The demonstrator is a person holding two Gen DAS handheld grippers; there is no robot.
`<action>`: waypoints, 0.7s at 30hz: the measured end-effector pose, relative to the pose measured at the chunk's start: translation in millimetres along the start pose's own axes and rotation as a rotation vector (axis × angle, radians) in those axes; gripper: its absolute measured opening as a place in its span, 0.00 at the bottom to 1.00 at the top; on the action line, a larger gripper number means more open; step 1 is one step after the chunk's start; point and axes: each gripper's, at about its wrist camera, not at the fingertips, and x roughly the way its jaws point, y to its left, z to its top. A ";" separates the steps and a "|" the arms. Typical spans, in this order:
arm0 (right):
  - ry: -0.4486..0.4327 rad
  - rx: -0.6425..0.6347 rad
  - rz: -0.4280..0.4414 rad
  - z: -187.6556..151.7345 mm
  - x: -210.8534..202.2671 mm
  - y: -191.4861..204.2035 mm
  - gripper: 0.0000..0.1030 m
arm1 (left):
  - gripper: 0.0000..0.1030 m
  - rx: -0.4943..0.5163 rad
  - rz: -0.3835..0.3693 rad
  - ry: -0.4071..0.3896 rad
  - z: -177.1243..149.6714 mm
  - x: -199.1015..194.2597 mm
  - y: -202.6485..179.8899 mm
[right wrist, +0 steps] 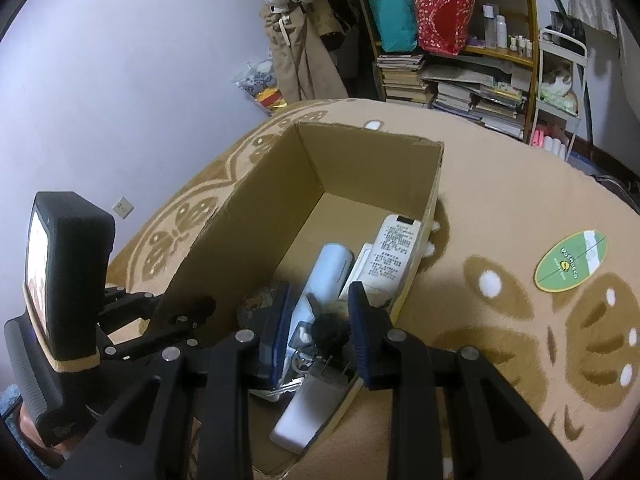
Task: Organize rigid objects
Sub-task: 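Carry the car key into the box with the right tool and release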
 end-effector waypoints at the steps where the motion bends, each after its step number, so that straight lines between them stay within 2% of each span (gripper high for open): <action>1: 0.000 0.004 0.002 1.1 -1.1 -0.4 0.30 | 0.17 -0.001 -0.001 0.001 0.0 0.1 0.0; 3: -0.001 0.014 0.000 3.4 -3.9 -1.6 0.30 | 0.17 0.001 0.000 0.000 -0.1 0.1 -0.5; 4: 0.000 0.018 -0.005 3.5 -5.2 -1.6 0.34 | 0.17 0.001 0.000 0.000 0.2 0.0 0.0; 7: -0.022 0.047 -0.008 8.0 -14.0 -8.5 0.61 | 0.17 -0.001 -0.001 0.001 0.5 0.3 0.8; 8: -0.032 0.059 -0.010 9.9 -17.0 -10.5 0.64 | 0.17 -0.003 -0.003 0.001 0.3 0.3 0.7; 10: -0.050 0.080 -0.010 15.1 -23.8 -15.3 0.65 | 0.17 -0.009 -0.007 0.003 0.8 0.1 0.8; 12: -0.067 0.097 -0.012 20.1 -30.2 -19.8 0.70 | 0.17 -0.008 -0.006 0.003 0.8 -0.1 1.0; 14: -0.099 0.114 -0.047 26.0 -36.7 -25.4 0.89 | 0.17 -0.004 -0.003 0.003 1.0 0.2 1.1; 15: -0.112 0.121 -0.080 29.1 -39.7 -28.9 0.93 | 0.17 -0.003 -0.003 0.002 0.9 0.2 1.2; 16: -0.125 0.129 -0.110 32.1 -42.0 -32.6 0.95 | 0.17 -0.004 -0.004 0.002 0.8 0.5 1.7; 21: -0.136 0.220 -0.211 43.1 -41.0 -69.0 0.96 | 0.17 -0.011 -0.007 0.005 0.9 0.7 1.5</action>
